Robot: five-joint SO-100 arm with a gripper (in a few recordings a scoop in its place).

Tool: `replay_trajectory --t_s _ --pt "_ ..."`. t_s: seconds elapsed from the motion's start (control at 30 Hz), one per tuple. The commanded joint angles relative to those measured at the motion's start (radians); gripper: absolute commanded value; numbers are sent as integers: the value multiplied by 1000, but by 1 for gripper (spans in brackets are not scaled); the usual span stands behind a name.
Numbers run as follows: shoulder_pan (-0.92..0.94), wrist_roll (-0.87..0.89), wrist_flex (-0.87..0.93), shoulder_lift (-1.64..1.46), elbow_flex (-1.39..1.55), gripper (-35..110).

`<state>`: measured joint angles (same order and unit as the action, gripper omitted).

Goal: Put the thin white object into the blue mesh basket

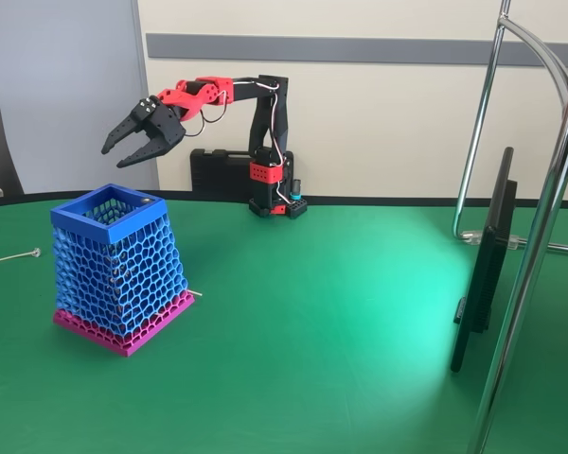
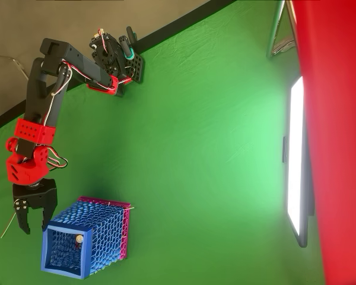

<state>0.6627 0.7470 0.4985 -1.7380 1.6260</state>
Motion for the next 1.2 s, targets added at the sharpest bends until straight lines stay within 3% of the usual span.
replay_trajectory --t_s 0.0,0.2,0.33,0.5,0.83,1.17 --pt "-12 3 20 -83 3 20" --pt "-97 -51 120 -209 35 17" --pt "-244 -236 147 -382 138 11" --pt "-402 -459 118 -601 360 0" --pt "-572 -756 135 -1077 939 0" --pt "-609 -808 160 -1456 1402 0"
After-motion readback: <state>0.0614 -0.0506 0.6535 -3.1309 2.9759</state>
